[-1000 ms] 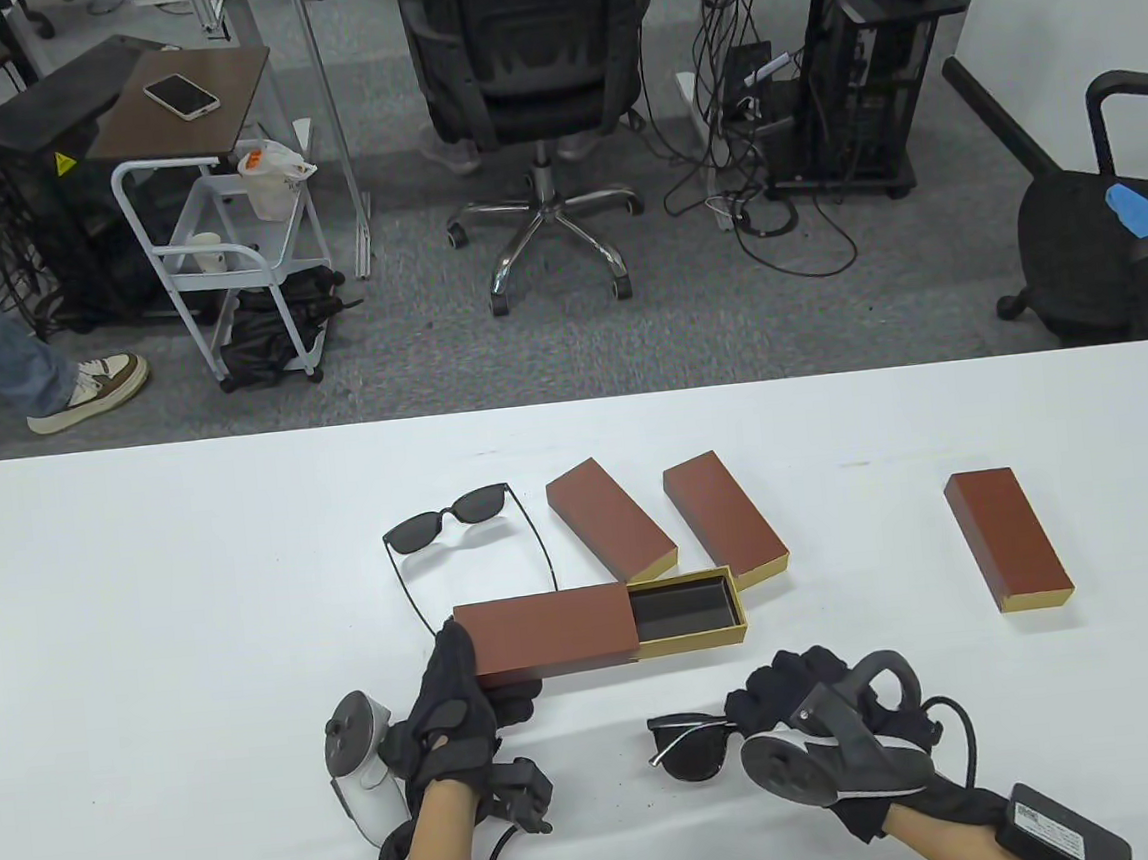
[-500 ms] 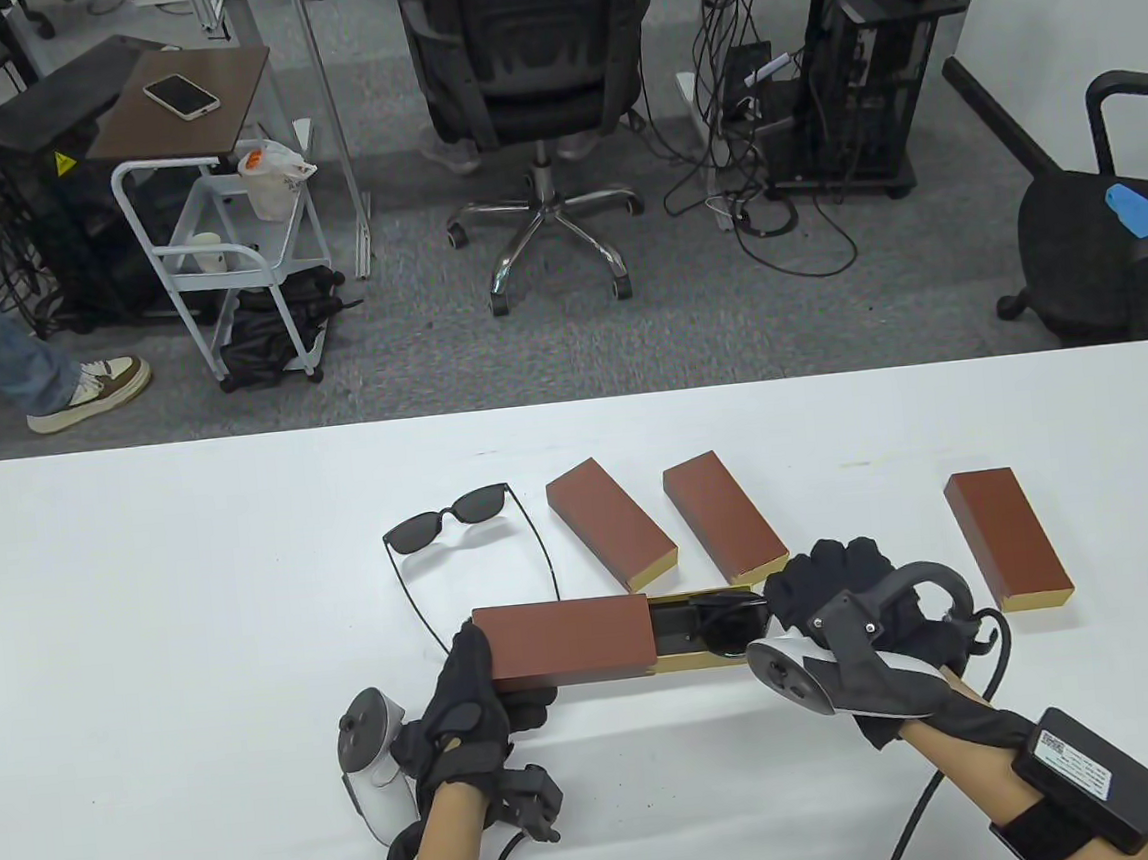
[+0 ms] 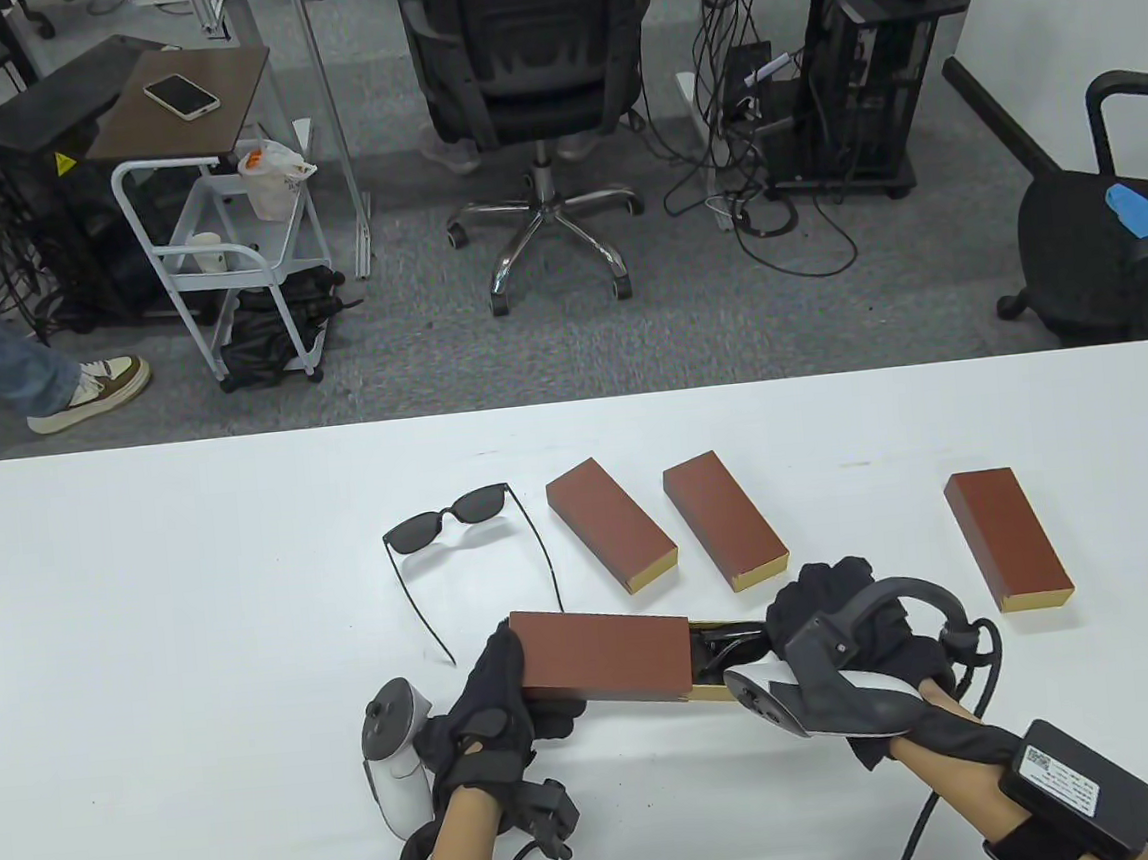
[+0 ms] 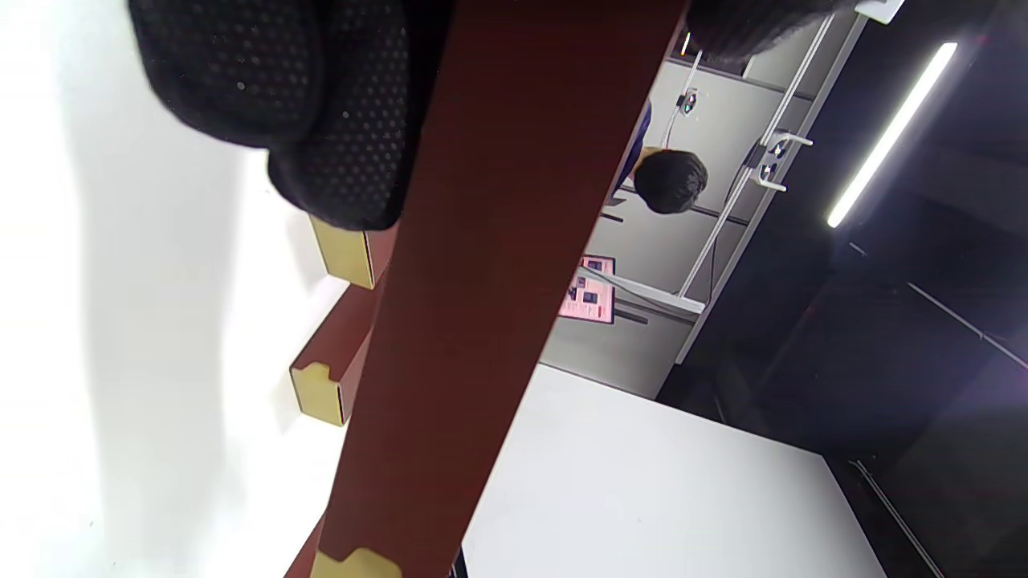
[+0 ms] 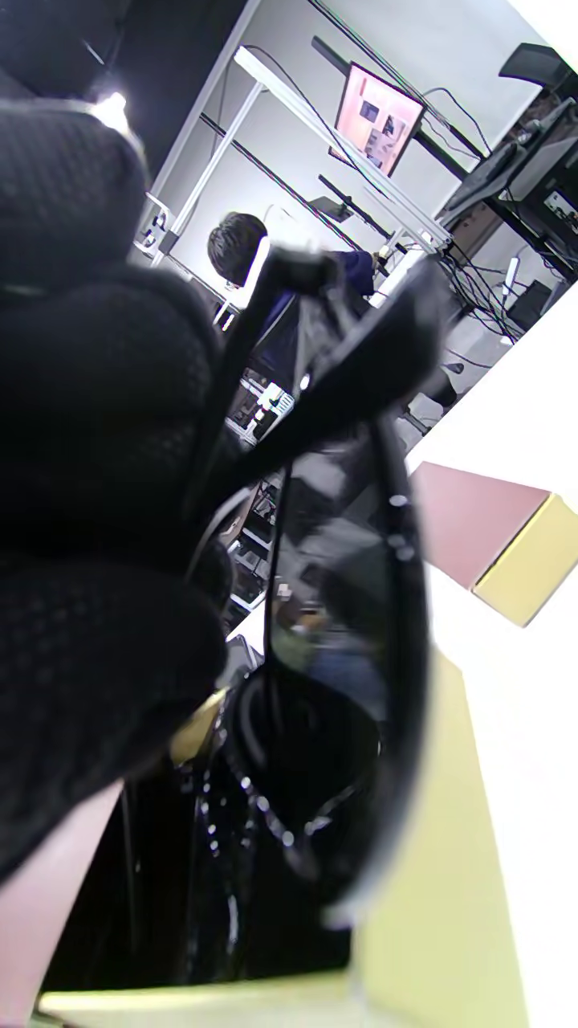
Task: Slide to open storage boxes and store sunglasses
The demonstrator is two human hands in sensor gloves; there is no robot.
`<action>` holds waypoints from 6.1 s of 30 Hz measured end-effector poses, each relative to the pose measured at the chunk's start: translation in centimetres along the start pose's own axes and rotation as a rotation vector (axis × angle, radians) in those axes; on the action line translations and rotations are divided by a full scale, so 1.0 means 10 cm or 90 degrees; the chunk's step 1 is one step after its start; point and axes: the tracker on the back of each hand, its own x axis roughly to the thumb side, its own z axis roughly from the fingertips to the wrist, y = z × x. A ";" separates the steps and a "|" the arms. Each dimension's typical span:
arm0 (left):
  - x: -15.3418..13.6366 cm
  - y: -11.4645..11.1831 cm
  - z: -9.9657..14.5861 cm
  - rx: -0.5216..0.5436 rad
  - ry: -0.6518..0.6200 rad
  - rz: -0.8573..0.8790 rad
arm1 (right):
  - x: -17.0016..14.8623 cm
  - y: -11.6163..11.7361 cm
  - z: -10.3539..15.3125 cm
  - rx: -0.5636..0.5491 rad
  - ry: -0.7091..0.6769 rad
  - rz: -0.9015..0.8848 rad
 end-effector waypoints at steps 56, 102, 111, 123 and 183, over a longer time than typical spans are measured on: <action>-0.12 -0.02 -0.04 -0.029 -0.023 0.026 | -0.33 1.61 0.39 -0.042 0.454 -1.184; -0.20 -0.37 -0.07 -0.122 0.051 -0.024 | 0.02 1.43 0.36 -0.022 0.194 -1.291; -0.23 -0.49 -0.06 -0.149 0.068 -0.040 | 0.06 1.40 0.35 -0.001 0.153 -1.281; -0.19 -0.40 -0.11 -0.174 0.063 -0.057 | -0.02 1.25 0.36 -0.135 0.174 -1.113; 0.28 -0.16 0.02 0.256 -0.108 -0.777 | -0.66 2.06 0.05 0.260 0.526 -0.350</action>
